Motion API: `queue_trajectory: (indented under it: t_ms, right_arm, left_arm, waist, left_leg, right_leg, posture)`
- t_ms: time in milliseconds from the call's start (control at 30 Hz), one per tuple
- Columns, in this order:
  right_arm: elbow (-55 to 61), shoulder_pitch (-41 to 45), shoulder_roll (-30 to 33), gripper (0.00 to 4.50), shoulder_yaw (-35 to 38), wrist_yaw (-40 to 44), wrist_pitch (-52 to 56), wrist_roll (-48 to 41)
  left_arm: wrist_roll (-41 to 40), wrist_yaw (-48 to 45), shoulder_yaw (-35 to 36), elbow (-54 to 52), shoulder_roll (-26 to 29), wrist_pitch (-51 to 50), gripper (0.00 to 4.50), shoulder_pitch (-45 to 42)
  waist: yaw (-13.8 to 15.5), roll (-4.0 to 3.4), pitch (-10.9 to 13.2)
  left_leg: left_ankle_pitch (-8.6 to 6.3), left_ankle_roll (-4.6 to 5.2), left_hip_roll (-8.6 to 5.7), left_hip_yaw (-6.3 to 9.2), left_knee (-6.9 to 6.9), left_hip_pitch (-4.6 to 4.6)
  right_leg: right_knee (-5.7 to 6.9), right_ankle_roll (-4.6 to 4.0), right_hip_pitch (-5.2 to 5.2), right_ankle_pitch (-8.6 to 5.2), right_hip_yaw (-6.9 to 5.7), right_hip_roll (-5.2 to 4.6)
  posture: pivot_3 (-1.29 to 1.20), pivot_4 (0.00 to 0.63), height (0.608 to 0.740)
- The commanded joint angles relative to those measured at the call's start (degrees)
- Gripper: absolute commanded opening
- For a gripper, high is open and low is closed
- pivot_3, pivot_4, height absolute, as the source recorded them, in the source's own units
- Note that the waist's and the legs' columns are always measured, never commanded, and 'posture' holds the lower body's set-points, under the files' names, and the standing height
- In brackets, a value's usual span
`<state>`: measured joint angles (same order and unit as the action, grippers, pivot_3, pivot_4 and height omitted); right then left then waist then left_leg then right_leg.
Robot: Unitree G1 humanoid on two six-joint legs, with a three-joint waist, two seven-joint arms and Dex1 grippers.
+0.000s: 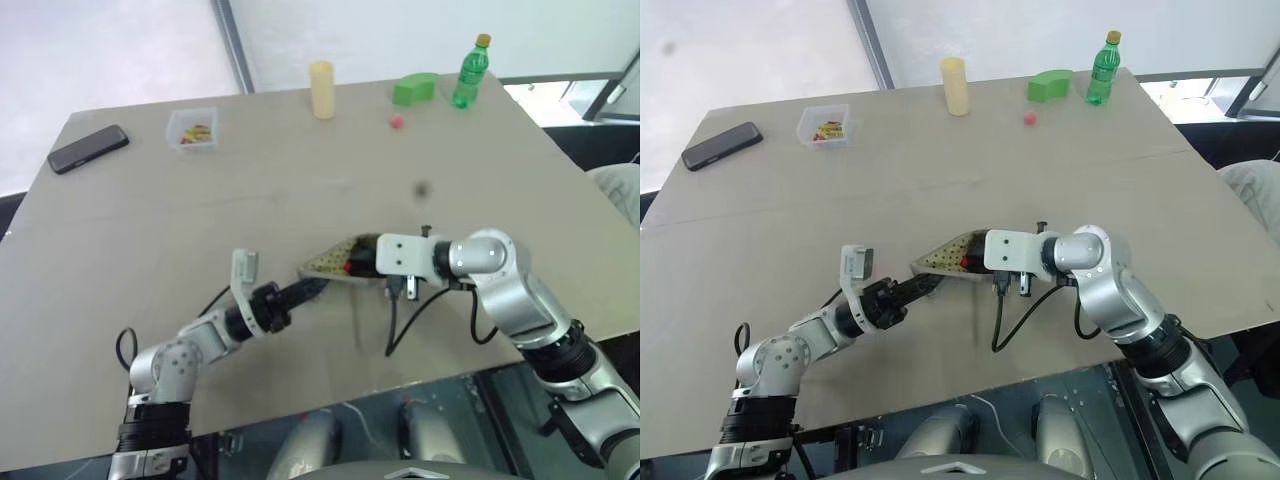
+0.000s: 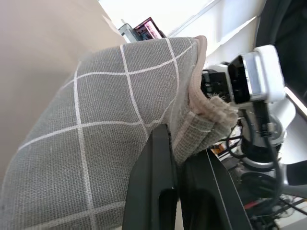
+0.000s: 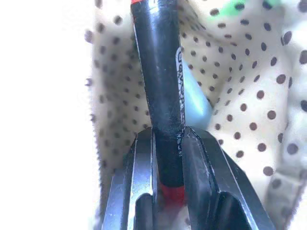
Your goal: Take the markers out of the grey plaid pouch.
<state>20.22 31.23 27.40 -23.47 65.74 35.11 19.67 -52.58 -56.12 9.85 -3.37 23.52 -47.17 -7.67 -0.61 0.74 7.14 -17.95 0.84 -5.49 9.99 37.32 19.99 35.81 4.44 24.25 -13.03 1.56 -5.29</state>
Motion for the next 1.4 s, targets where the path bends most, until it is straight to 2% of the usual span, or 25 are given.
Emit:
queue_trajectory:
  t_ms: [33,267,400,533,600,667,733,833,900,1033,1133,1200,1233,1300,1367,1400]
  right_arm:
    - [4.43,-1.78,0.68,0.26,4.20,0.72,0.63,-6.68]
    - [6.76,-1.64,-3.52,0.25,18.06,-3.87,7.91,-22.45]
    - [6.57,-0.45,-6.00,0.23,23.85,-8.23,11.56,-29.16]
    - [8.73,3.11,-10.57,0.20,35.26,-15.00,18.55,-39.70]
    - [9.12,4.72,-10.54,0.20,41.50,-19.48,20.96,-42.64]
    - [8.40,4.78,-7.33,0.20,43.58,-23.27,21.94,-41.42]
    - [6.05,2.90,-1.55,0.20,42.04,-25.14,22.78,-38.61]
    - [-1.86,-1.03,8.10,0.20,33.62,-26.19,20.20,-31.96]
    - [-7.54,-2.38,12.28,0.20,27.58,-25.78,16.82,-28.43]
    - [-21.63,-0.55,14.10,0.20,18.76,-22.80,12.68,-25.16]
    - [-31.38,2.86,12.71,0.20,14.62,-20.89,11.35,-23.81]
    - [-34.57,4.29,12.12,1.31,13.85,-20.67,10.32,-23.35]
    - [-35.21,4.63,12.06,1.63,13.59,-20.54,9.97,-23.22]
    - [-35.13,4.66,12.21,2.65,13.41,-20.28,9.14,-22.86]
    - [-32.56,3.87,12.19,3.65,15.21,-21.79,7.77,-22.79]
    - [-30.52,3.14,12.31,4.00,16.45,-22.13,6.93,-23.19]
  left_arm:
    - [3.39,-1.45,-0.57,1.01,0.44,4.95,0.00,-1.48]
    - [17.66,-6.07,-5.16,3.99,0.97,25.10,0.00,-0.55]
    - [20.84,-6.28,-5.60,4.74,0.18,32.08,0.00,-0.25]
    - [22.75,-4.64,-4.60,5.64,-0.10,36.22,0.00,-0.32]
    - [24.66,-2.43,-3.58,6.77,-0.15,39.38,0.00,-0.58]
    - [26.94,-0.99,-3.08,7.94,0.25,43.49,0.00,-0.83]
    - [29.85,0.25,-3.03,8.99,0.88,48.30,0.00,-1.06]
    - [31.71,-0.14,-3.18,8.65,2.25,52.43,0.00,-0.47]
    - [32.16,-0.06,-2.94,8.28,2.77,54.24,0.00,0.01]
    - [32.26,-0.12,-3.08,7.98,2.91,55.95,0.00,1.39]
    - [32.26,0.41,-3.59,7.92,2.11,56.62,0.00,2.18]
    - [31.82,0.49,-3.84,7.64,1.65,56.55,0.00,2.57]
    - [31.43,0.35,-3.90,7.43,1.46,56.34,0.00,2.78]
    - [30.48,-0.02,-4.04,6.83,1.21,55.51,0.00,3.21]
    - [25.25,-2.08,-4.23,4.09,1.35,49.10,0.00,4.31]
    - [21.64,-3.30,-4.28,2.12,1.66,44.78,0.00,4.97]
  waist:
    - [0.10,0.02,0.05]
    - [0.13,0.00,0.19]
    - [0.19,-0.06,0.23]
    - [0.04,-0.13,0.29]
    - [0.11,-0.15,0.30]
    - [0.39,-0.14,0.30]
    - [0.60,-0.15,0.30]
    - [0.59,-0.14,0.30]
    - [0.32,-0.15,0.30]
    - [-0.35,-0.17,0.32]
    - [-0.25,-0.08,0.28]
    - [0.07,0.00,0.24]
    - [0.23,0.01,0.26]
    - [0.13,0.02,0.25]
    - [0.02,0.02,0.25]
    - [-0.02,0.01,0.25]
  left_leg:
    - [0.00,0.00,0.00,0.00,0.01,0.00]
    - [0.00,0.00,-0.01,-0.01,0.01,0.00]
    - [0.00,0.00,-0.03,-0.01,0.00,0.00]
    - [0.00,0.01,-0.03,0.00,0.00,0.00]
    - [0.00,0.01,-0.04,0.00,0.00,0.00]
    - [-0.01,0.02,-0.07,0.03,0.00,0.00]
    - [-0.01,0.04,-0.12,0.04,0.00,0.00]
    - [-0.02,0.06,-0.16,-0.04,0.01,0.00]
    - [-0.02,0.08,-0.16,-0.11,0.01,0.00]
    - [-0.02,0.08,-0.12,-0.17,0.01,-0.01]
    - [-0.02,0.08,-0.11,-0.14,0.05,-0.04]
    - [-0.03,0.09,-0.12,-0.10,0.10,-0.05]
    - [-0.03,0.10,-0.14,-0.06,0.10,-0.04]
    - [-0.04,0.12,-0.15,-0.06,0.10,-0.03]
    - [-0.05,0.13,-0.15,-0.05,0.11,-0.03]
    - [-0.05,0.13,-0.14,-0.05,0.10,-0.02]
  right_leg:
    - [0.00,0.00,0.00,0.00,0.00,0.00]
    - [0.00,0.00,-0.01,0.00,-0.01,-0.04]
    - [0.00,0.00,-0.01,0.00,0.00,-0.07]
    - [0.03,0.00,0.00,0.01,0.00,-0.07]
    - [0.04,0.00,0.00,0.01,0.00,-0.07]
    - [0.03,0.00,-0.01,0.01,-0.02,-0.08]
    - [0.02,0.00,-0.02,0.01,-0.03,-0.12]
    - [0.02,0.01,-0.01,0.01,-0.01,-0.19]
    - [0.02,0.01,-0.01,0.01,0.02,-0.21]
    - [0.03,0.02,0.00,0.01,0.08,-0.30]
    - [0.04,0.02,-0.07,0.01,0.04,-0.25]
    - [0.03,0.02,-0.13,0.01,0.00,-0.19]
    - [0.02,0.02,-0.14,0.01,-0.04,-0.20]
    - [0.01,0.02,-0.13,0.01,-0.02,-0.22]
    - [0.00,0.02,-0.13,0.01,-0.04,-0.21]
    - [0.01,0.02,-0.11,0.01,-0.04,-0.20]
  posture:
    - [0.00,0.150,0.740]
    - [0.00,0.150,0.740]
    - [0.00,0.150,0.740]
    - [0.00,0.150,0.740]
    - [0.00,0.150,0.740]
    - [0.00,0.150,0.740]
    - [0.00,0.150,0.740]
    - [0.00,0.150,0.740]
    - [0.00,0.150,0.740]
    - [0.00,0.150,0.740]
    - [0.00,0.150,0.740]
    - [0.00,0.150,0.740]
    - [0.00,0.150,0.740]
    - [0.00,0.150,0.740]
    - [0.00,0.150,0.740]
    - [0.00,0.150,0.740]
